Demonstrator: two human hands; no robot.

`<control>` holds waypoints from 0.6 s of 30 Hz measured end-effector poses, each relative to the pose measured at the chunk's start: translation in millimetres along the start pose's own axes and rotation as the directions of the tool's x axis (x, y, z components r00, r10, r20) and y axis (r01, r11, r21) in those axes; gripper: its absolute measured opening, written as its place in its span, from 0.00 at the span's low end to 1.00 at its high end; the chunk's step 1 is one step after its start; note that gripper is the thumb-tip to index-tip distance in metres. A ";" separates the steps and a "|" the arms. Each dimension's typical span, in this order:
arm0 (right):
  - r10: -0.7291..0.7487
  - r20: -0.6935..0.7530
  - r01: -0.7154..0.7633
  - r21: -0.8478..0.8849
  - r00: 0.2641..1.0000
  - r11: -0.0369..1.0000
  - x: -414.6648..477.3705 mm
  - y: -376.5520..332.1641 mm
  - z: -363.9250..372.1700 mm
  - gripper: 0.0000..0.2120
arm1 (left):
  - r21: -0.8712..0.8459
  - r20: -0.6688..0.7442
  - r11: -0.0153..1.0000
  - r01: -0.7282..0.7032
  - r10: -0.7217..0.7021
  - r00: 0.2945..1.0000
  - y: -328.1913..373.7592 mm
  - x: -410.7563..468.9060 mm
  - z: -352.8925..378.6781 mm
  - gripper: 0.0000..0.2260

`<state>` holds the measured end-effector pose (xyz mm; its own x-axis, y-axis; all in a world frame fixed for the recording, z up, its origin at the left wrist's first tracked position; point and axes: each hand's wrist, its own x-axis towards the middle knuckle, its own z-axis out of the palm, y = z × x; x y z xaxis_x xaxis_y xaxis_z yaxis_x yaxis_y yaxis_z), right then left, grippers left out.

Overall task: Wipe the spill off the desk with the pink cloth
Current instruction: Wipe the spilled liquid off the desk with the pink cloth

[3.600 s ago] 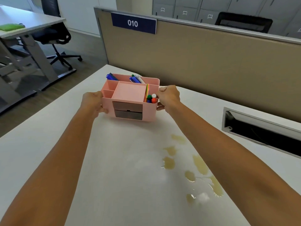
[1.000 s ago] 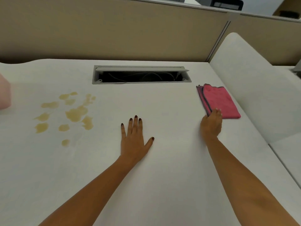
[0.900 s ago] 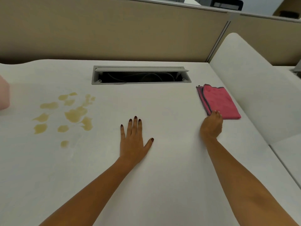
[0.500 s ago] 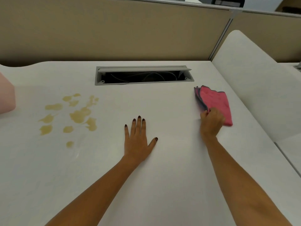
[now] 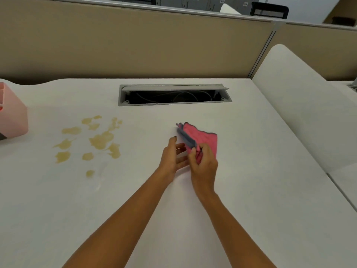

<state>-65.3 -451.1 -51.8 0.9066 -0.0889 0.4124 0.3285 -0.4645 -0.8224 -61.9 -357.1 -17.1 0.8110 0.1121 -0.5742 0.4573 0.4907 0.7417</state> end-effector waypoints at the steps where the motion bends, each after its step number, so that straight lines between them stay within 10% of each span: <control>1: -0.019 0.027 0.018 0.012 0.999 1.000 -5.7 -4.7 2.4 0.05 | -0.051 0.017 0.998 0.037 -0.036 0.999 6.0 0.1 -0.7 0.19; 5: -0.130 0.121 0.129 0.014 0.984 0.992 -22.4 -13.7 8.0 0.10 | 0.013 -0.041 1.000 0.002 -0.001 0.999 19.2 -1.6 -10.6 0.09; 10: -0.106 0.282 0.113 -0.009 0.954 0.994 -34.0 -2.4 9.0 0.38 | 0.047 -0.036 0.996 -0.077 0.079 0.996 30.1 -12.0 -25.9 0.04; 18: -0.051 0.428 -0.014 0.147 0.902 0.989 -23.3 -21.9 30.4 0.32 | -0.087 -0.115 0.963 -0.255 0.245 0.963 39.0 -33.8 -55.5 0.10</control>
<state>-85.5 -412.1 -55.3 0.9148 0.3205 0.2459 0.3508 -0.3284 -0.8770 -91.7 -293.8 12.0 0.8509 0.3273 -0.4108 0.2015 0.5189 0.8308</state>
